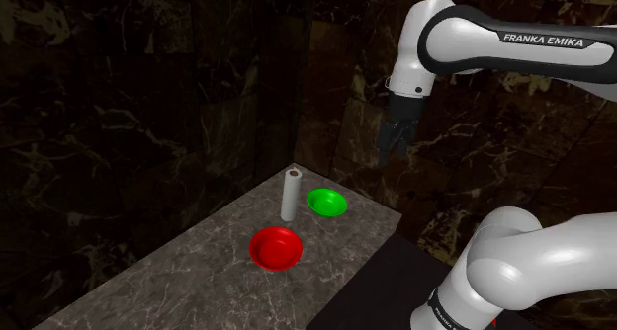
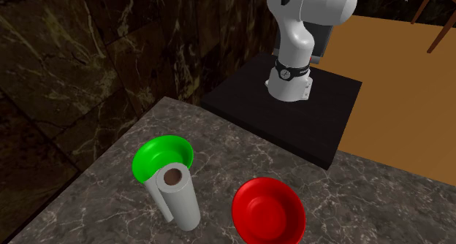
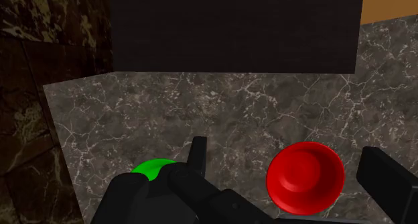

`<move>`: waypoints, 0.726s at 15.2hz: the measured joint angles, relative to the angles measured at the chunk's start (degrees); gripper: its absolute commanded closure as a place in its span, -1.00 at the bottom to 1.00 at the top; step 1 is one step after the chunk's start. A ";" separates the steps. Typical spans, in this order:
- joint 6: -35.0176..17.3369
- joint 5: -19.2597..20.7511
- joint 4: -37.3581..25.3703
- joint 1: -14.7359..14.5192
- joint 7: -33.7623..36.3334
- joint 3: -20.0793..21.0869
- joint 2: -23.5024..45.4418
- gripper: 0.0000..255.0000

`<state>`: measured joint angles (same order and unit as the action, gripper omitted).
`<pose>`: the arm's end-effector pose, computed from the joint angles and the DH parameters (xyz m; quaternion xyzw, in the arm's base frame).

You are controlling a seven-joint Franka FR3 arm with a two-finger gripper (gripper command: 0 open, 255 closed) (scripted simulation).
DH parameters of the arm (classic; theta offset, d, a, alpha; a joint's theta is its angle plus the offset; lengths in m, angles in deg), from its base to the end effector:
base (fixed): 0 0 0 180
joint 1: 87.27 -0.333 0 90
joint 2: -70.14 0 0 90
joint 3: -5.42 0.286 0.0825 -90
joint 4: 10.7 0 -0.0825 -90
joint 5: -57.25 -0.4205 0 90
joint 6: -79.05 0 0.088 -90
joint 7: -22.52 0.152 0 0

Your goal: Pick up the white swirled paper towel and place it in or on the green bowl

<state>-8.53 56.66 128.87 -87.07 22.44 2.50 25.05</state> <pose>0.3501 -0.0176 0.4810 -0.9977 0.0180 0.0600 0.0244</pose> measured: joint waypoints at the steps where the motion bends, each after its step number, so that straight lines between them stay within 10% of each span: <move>1: 0.00 0.00 0.00 0.00 0.00 0.00 0.00 -1.00; 11: -16.35 -1.12 -2.09 -0.70 0.94 0.31 17.09 -1.00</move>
<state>-24.88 55.53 126.78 -87.76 23.39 2.81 42.14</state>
